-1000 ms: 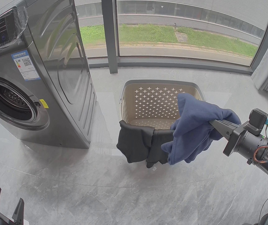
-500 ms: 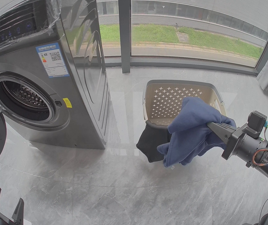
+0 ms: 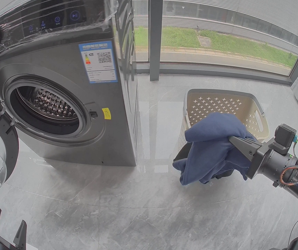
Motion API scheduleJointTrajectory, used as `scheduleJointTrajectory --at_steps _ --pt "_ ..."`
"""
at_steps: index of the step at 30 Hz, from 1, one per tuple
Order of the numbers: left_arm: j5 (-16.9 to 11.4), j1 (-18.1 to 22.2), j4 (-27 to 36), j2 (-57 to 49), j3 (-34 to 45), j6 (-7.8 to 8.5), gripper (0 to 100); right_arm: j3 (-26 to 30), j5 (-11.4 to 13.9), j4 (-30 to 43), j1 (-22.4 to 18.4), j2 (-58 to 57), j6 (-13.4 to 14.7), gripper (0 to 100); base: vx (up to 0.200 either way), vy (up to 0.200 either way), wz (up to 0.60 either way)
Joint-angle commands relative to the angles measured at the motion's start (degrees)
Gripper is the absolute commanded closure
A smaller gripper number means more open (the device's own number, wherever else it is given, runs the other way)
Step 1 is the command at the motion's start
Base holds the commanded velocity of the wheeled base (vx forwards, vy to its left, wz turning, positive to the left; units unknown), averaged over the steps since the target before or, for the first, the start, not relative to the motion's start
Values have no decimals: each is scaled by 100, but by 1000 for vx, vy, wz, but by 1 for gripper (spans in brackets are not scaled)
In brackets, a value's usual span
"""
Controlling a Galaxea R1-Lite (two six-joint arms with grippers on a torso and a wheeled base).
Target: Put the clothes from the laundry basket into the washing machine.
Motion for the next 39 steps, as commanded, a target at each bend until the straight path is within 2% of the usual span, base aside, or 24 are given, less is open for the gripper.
scheduleJointTrajectory --at_steps 1,21,30,39 --pt "1 0 0 -84 84 -1 0 0 3 -4 12 13 3 100 0 200 0" --pt "1 0 0 -84 84 -1 0 0 3 -4 56 13 3 100 0 200 0" --pt "1 0 0 -84 84 -1 0 0 3 -13 47 13 3 100 0 0 0" --pt "1 0 0 -84 75 -1 0 0 3 -13 47 13 3 100 -200 0 0"
